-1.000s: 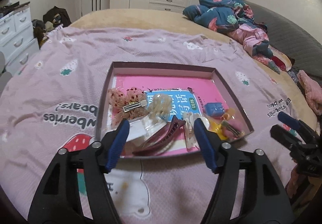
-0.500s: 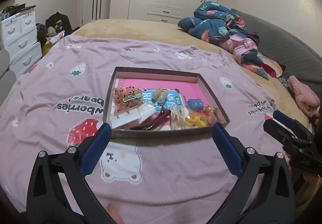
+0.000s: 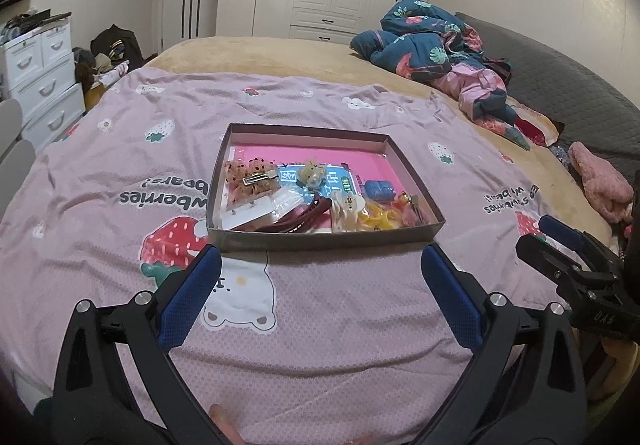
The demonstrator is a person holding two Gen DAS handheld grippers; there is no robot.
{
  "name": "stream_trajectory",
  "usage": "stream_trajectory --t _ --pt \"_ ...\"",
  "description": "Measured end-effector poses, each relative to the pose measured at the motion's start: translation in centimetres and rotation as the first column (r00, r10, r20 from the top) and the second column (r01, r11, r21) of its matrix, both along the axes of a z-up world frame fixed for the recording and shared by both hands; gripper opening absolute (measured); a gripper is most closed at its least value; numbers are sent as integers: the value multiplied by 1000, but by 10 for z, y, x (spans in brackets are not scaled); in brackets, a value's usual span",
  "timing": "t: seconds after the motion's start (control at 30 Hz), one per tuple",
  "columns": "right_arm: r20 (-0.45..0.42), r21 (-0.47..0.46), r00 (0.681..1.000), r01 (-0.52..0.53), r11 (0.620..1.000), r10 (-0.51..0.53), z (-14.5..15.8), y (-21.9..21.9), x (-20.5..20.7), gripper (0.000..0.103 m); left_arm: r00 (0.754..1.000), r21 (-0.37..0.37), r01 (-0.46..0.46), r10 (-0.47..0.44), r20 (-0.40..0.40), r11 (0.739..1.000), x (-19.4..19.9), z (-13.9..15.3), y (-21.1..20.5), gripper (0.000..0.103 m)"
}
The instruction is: Organize jewelry
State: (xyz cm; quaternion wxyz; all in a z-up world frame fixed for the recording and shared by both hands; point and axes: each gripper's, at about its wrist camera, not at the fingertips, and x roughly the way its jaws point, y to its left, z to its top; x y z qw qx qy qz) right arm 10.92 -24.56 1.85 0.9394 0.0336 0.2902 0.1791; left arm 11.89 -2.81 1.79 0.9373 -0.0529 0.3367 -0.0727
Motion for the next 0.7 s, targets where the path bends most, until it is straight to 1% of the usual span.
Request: stream_trajectory --t 0.33,0.7 --pt "4 -7 1000 -3 1000 3 3 1 -2 99 1000 1 -15 15 11 1000 -6 3 2 94" --pt "4 -6 1000 -4 1000 4 3 1 -2 99 1000 7 -21 21 6 1000 -5 4 2 94"
